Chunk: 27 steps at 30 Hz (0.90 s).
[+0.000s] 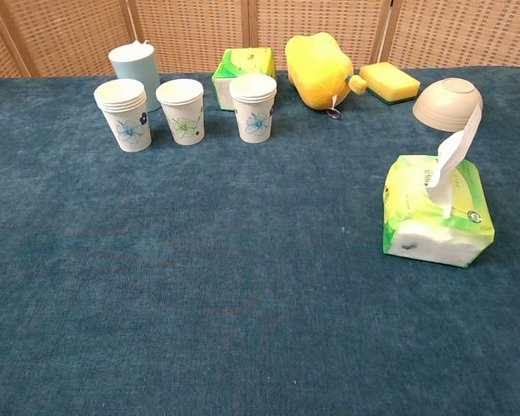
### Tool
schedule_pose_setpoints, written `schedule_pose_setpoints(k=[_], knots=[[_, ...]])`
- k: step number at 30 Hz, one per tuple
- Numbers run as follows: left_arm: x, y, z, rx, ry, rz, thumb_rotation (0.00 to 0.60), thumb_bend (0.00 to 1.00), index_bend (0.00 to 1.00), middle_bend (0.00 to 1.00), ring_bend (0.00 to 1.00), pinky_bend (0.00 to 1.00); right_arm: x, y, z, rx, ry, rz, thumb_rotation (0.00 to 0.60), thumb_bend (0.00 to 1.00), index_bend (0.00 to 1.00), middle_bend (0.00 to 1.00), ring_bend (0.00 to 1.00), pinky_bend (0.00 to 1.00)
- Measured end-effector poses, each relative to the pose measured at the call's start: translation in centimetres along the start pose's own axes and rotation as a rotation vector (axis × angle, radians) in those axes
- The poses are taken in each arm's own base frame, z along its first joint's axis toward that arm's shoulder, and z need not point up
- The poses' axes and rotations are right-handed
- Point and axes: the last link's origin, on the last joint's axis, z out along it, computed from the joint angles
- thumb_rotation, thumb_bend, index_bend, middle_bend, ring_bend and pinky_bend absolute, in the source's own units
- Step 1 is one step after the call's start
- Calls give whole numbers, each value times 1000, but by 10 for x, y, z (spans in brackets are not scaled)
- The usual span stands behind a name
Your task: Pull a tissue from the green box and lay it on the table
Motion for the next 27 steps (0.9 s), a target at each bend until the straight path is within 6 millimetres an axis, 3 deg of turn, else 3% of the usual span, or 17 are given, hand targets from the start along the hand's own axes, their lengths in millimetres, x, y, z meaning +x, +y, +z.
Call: schedule_pose_setpoints(k=[7,15,27], knots=[[-2,-1,3,8,-9,5,600,0,0,0,0,0,-1,-1,1,22,8,-50,600,0,0,0,0,27],[-4,-2,6,10,-20,1,600,0,0,0,0,0,-2,-13,5,76,-21,-20,600,0,0,0,0,70],[-1,-4,5,15,-10,-8,600,0,0,0,0,0,-8,-63,57,366,-93,-32,600,0,0,0,0,159]])
